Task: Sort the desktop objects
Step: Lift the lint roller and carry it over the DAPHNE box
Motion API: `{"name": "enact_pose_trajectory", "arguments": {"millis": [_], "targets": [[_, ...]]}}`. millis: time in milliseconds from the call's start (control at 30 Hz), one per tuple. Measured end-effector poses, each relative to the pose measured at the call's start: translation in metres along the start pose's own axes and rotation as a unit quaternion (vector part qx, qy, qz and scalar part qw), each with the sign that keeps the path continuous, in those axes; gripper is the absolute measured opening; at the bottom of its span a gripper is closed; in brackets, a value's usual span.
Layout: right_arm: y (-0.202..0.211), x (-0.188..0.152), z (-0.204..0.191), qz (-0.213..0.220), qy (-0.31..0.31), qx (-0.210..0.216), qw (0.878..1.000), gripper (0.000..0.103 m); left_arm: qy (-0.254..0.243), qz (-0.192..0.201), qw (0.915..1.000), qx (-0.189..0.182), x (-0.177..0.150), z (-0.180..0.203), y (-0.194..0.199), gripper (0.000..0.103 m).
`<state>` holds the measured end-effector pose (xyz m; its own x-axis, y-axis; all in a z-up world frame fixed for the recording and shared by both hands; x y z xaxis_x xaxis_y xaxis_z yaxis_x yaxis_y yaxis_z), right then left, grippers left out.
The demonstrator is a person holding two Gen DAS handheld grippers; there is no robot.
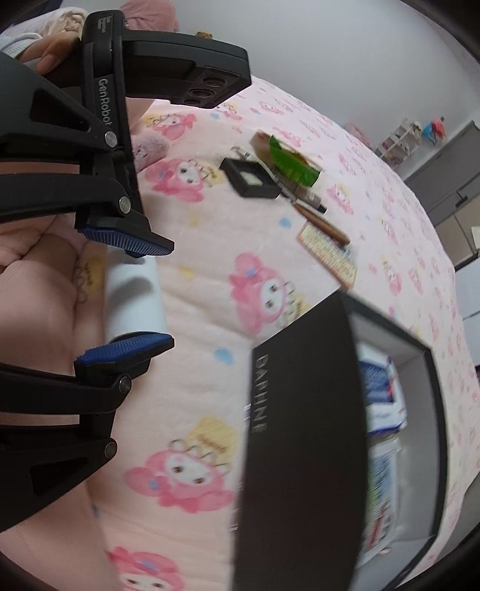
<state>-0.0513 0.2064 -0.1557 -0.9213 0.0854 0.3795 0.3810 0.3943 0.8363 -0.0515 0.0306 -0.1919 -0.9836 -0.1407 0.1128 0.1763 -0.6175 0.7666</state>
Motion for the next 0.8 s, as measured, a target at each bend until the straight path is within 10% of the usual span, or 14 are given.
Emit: {"name": "enact_pose_trajectory", "arguments": {"millis": [367,800], "targets": [[0.02,0.055,-0.032,0.041,0.069,-0.019,0.997,0.041,-0.057,0.054,0.9969,-0.007,0.061,0.037,0.043,0.042],[0.068,0.145,0.013,0.114,0.03,-0.025,0.993,0.041,-0.124,0.047,0.991,-0.02,0.148,0.13,-0.004,0.042]]}}
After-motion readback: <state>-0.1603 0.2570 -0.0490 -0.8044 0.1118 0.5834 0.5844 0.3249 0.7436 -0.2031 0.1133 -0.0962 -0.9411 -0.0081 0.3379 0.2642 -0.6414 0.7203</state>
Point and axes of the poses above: each gripper's, at about its wrist camera, not at the fingertips, and y roughly against the way its jaws point, z to its right, x to its top, the point moved 1 cm from there along -y, roughly the way its jaws point, and after that the axes turned 4 degrees about -y, right-handed, at the moved point
